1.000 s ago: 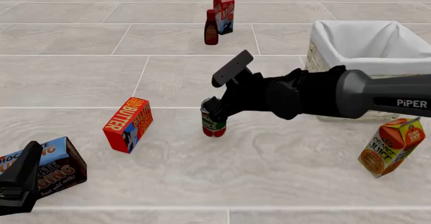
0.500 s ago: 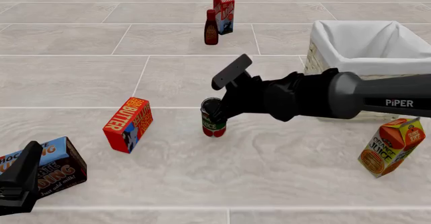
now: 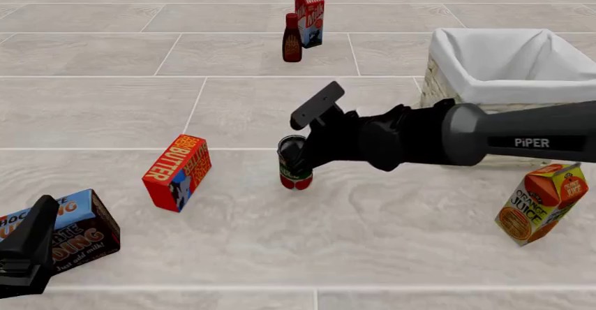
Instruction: Pick the tomato sauce and place it in the basket.
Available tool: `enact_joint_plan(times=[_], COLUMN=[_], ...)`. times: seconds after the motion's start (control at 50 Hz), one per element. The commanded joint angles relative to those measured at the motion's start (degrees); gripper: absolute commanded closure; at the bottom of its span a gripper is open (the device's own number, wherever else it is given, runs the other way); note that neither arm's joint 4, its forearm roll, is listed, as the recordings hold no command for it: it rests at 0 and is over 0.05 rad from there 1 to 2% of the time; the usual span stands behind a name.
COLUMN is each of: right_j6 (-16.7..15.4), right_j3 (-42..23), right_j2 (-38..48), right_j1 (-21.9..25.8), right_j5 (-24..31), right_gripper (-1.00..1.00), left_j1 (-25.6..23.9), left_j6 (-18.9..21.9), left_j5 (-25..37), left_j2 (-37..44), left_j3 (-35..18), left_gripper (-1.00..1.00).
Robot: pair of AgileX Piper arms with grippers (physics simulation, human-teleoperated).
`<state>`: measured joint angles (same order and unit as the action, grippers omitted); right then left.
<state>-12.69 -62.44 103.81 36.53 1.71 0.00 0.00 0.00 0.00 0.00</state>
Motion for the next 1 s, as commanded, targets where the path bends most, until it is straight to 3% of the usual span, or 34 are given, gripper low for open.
enact_joint_plan(times=[0.02,1.0], right_j6=[0.43,2.22], right_j3=[-0.10,-1.30], right_j2=[0.78,3.41], right_j1=[-0.06,-1.00], right_j5=[-0.37,-1.01], right_gripper=[-1.00,-1.00], left_j1=[0.00,0.00], left_j6=[0.00,0.00], left_j5=[0.00,0.00], left_j2=[0.00,0.00], left_j3=[0.00,0.00], left_gripper=[-1.00,-1.00])
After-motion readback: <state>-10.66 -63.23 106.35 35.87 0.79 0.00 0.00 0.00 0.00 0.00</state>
